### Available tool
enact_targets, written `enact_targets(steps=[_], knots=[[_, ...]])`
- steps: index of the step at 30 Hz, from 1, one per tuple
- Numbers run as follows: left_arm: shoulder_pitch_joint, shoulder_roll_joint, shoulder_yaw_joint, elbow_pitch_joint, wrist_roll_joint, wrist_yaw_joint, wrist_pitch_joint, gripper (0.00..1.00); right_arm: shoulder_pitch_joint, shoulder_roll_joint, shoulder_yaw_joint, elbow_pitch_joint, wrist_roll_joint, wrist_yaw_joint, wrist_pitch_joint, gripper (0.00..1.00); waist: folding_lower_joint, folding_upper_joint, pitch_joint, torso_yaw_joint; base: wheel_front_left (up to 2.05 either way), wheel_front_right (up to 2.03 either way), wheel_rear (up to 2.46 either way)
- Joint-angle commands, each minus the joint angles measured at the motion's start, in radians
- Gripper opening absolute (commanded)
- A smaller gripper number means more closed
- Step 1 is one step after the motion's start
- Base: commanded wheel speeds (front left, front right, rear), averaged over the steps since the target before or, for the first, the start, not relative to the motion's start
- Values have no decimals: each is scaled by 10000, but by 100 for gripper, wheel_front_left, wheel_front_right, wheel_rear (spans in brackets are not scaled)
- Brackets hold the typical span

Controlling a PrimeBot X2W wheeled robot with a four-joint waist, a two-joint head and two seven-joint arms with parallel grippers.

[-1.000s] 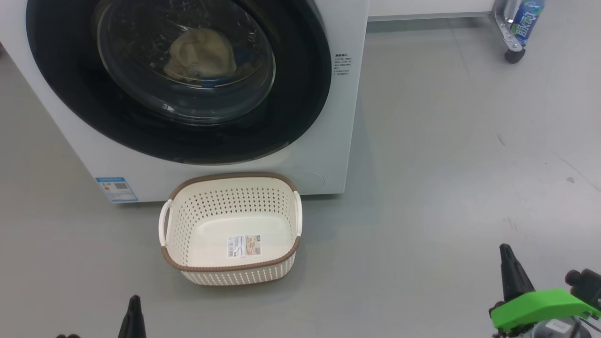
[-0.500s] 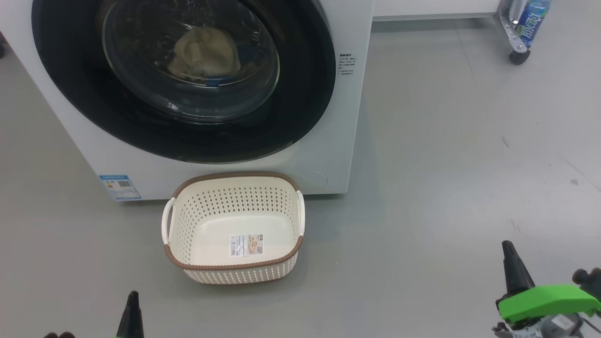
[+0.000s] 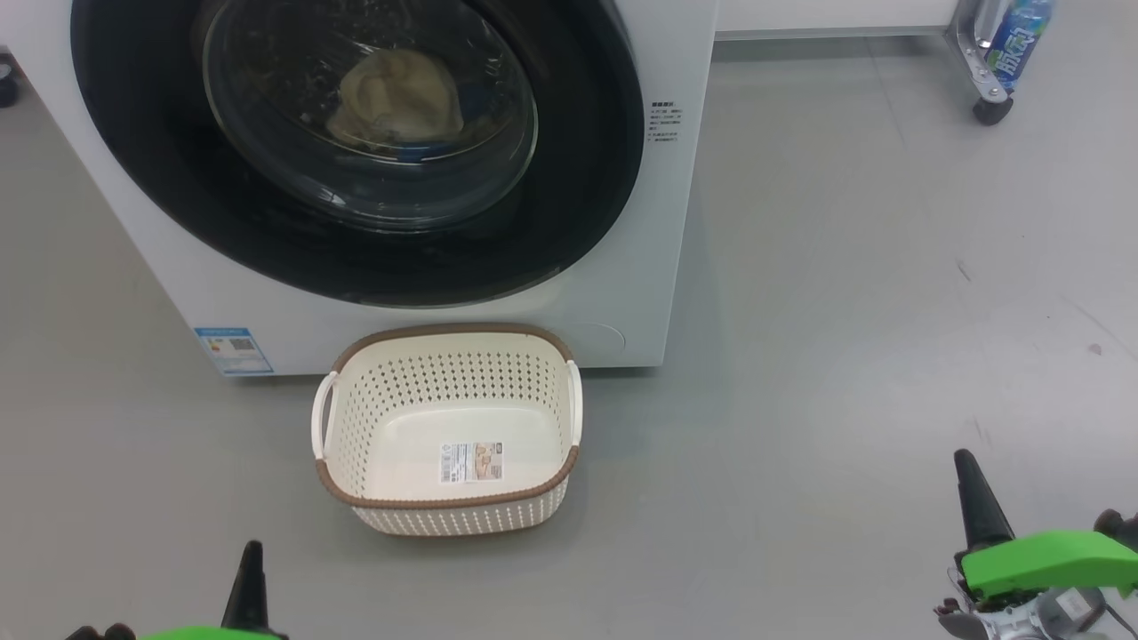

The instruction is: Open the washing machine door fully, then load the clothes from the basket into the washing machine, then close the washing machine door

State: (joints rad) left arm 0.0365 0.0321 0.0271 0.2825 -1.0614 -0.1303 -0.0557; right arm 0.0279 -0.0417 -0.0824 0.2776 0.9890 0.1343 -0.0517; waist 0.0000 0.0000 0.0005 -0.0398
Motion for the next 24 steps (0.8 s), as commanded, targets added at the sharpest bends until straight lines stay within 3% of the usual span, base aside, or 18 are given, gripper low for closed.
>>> enact_targets(steps=[1, 24], knots=[[-554, 177, 260, -342, -265, -6, 86, 0, -648, -94, 41, -324, 315, -20, 96, 0, 0, 0, 1, 11, 0, 0, 0], [-927, 206, 482, -358, -2498, -5, 737, 0, -948, -93, -111, -326, 2804, -27, 754, 0, 0, 0, 11, 175, 0, 0, 0]])
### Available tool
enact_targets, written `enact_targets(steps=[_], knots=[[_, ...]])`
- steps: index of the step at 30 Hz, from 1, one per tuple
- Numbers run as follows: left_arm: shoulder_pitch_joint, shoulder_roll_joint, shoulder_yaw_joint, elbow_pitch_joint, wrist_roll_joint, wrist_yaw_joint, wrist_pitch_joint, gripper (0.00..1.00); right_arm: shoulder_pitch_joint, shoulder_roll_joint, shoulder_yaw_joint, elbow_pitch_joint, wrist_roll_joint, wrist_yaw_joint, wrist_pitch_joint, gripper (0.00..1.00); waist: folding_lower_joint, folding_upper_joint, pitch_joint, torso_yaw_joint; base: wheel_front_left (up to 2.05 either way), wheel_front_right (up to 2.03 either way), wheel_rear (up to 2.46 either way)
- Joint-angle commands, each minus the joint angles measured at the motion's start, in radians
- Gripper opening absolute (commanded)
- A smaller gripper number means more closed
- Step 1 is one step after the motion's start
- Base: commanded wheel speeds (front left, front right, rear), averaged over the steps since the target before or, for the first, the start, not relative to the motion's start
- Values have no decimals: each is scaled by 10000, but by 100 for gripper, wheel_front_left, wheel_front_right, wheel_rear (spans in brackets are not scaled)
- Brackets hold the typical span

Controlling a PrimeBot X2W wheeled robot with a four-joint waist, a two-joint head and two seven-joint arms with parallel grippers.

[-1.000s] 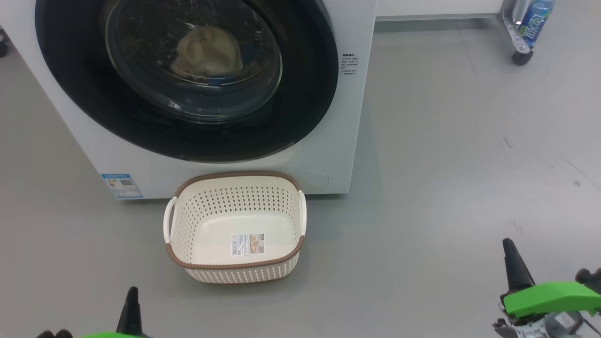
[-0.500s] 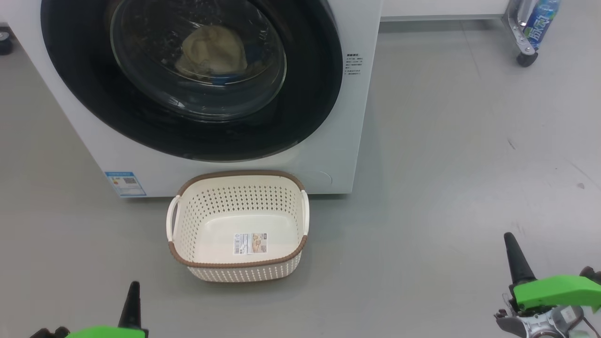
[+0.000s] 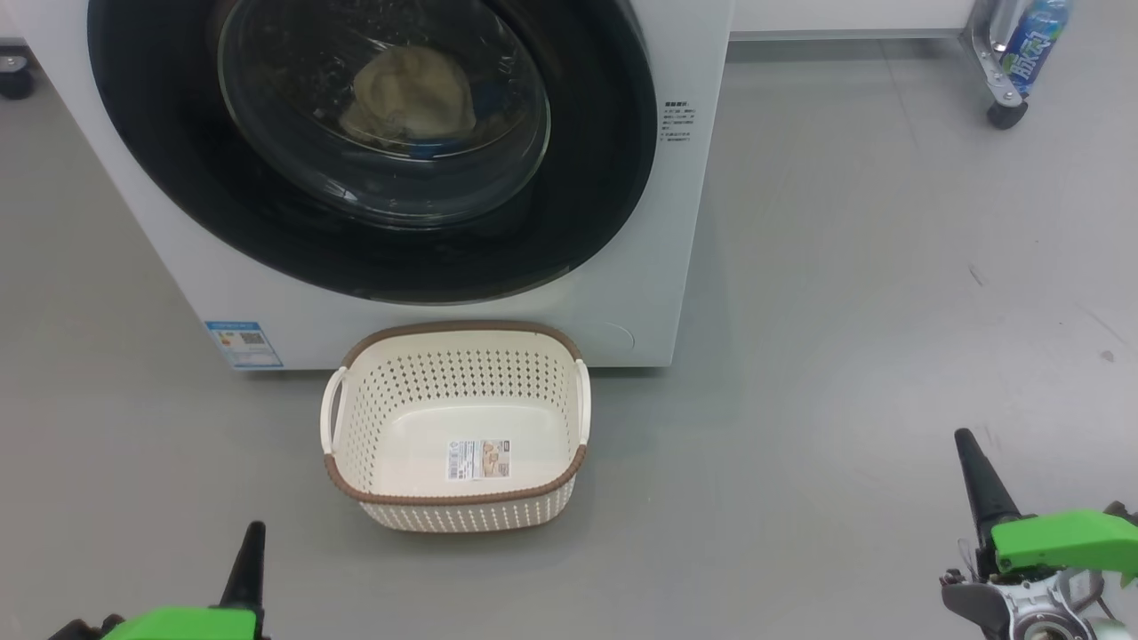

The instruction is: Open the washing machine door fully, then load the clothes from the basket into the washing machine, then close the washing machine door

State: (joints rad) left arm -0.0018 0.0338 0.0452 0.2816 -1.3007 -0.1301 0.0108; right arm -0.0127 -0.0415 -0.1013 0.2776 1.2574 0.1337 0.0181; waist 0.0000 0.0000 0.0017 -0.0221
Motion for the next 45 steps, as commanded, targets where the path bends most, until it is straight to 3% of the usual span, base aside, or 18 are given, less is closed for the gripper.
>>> enact_targets(steps=[1, 29, 45], knots=[[-562, 190, 312, -349, -207, -7, 101, 0, -556, -95, 72, -326, 232, -22, 86, 0, 0, 0, 0, 5, 0, 0, 0], [-1055, 222, 613, -370, -3139, -6, 965, 0, -952, -93, -128, -328, 3509, -30, 953, 0, 0, 0, 14, 221, 0, 0, 0], [-1057, 210, 630, -369, -3125, -6, 978, 0, -953, -92, -130, -328, 3508, -30, 955, 0, 0, 0, 14, 221, 0, 0, 0]])
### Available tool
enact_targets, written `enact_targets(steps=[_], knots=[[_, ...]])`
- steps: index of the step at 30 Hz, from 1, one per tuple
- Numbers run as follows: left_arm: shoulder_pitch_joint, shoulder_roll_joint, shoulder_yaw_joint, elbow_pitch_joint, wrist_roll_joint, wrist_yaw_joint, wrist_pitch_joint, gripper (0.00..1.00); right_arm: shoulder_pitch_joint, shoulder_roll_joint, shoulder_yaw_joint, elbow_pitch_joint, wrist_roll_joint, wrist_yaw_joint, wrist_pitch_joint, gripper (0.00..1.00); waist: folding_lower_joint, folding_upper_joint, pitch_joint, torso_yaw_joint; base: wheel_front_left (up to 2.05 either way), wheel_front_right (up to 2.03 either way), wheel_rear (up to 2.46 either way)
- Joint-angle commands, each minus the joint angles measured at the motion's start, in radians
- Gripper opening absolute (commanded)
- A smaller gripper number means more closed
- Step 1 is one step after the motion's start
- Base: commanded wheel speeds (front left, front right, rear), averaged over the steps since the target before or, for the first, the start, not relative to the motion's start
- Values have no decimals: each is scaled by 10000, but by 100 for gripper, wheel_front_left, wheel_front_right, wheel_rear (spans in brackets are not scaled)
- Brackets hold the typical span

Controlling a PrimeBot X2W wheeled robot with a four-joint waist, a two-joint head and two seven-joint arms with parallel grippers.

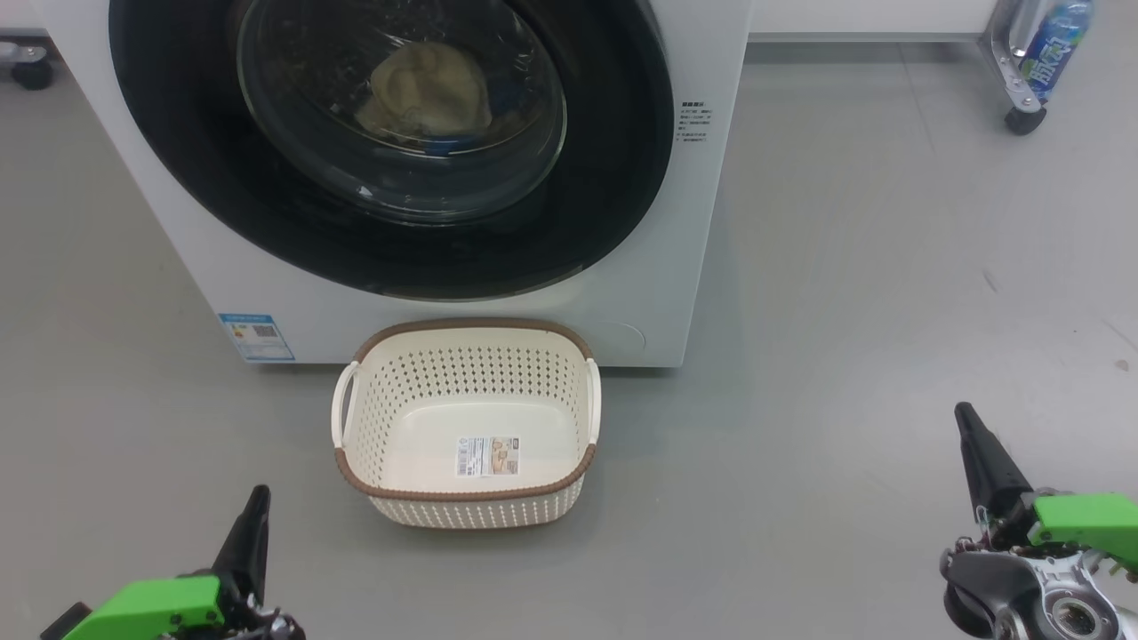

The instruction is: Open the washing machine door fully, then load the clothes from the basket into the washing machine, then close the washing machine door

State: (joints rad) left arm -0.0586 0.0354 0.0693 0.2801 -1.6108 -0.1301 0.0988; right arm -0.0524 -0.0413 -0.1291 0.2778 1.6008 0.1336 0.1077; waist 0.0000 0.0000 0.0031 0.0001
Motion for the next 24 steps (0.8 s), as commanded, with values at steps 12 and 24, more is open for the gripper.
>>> enact_targets(steps=[12, 24], knots=[[-489, 187, 400, -353, -15, -6, 107, 0, -556, -93, 147, -330, 72, -29, 60, 0, 0, 0, 0, -1, 0, 0, 0], [-490, 181, 409, -353, -7, -6, 115, 0, -556, -92, 146, -330, 71, -29, 61, 0, 0, 0, 0, -1, 0, 0, 0]])
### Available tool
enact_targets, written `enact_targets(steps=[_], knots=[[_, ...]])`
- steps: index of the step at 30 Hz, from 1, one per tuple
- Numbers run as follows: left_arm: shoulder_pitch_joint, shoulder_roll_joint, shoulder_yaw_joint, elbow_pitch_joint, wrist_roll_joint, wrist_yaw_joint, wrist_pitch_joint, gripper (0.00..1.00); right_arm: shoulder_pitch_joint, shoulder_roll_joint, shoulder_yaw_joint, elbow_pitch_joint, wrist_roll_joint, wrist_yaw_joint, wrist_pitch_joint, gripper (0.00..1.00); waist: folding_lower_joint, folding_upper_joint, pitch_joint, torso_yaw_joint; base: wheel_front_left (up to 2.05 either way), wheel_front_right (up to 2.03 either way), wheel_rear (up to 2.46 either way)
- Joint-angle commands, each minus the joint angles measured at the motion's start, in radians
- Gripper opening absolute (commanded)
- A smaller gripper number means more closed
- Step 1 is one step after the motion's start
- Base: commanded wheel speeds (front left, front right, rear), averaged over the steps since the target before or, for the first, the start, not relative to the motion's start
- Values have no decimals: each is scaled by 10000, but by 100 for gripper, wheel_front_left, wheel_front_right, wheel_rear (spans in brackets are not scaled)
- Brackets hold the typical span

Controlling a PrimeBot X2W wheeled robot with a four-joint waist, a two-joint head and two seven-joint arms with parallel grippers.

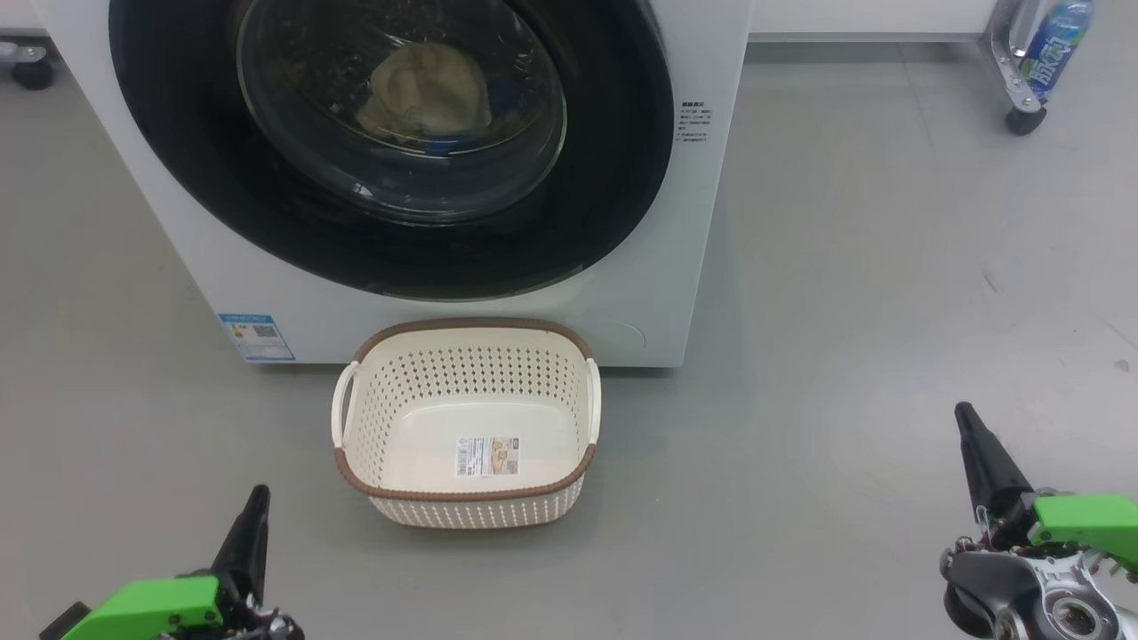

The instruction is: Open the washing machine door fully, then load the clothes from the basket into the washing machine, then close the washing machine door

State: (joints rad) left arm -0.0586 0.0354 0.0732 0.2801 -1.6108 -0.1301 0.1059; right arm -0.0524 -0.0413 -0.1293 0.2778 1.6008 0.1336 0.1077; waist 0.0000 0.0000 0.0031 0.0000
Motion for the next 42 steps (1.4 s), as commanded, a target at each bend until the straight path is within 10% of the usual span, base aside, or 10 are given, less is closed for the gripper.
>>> enact_targets(steps=[1, 42], knots=[[-490, 180, 372, -353, -7, -6, 45, 0, -556, -92, 148, -330, 71, -29, 61, 0, 0, 0, 0, 0, 0, 0, 0], [-492, 165, 393, -352, 12, -6, 62, 0, -556, -90, 146, -330, 69, -29, 63, 0, 0, 0, 0, 0, 0, 0, 0]])
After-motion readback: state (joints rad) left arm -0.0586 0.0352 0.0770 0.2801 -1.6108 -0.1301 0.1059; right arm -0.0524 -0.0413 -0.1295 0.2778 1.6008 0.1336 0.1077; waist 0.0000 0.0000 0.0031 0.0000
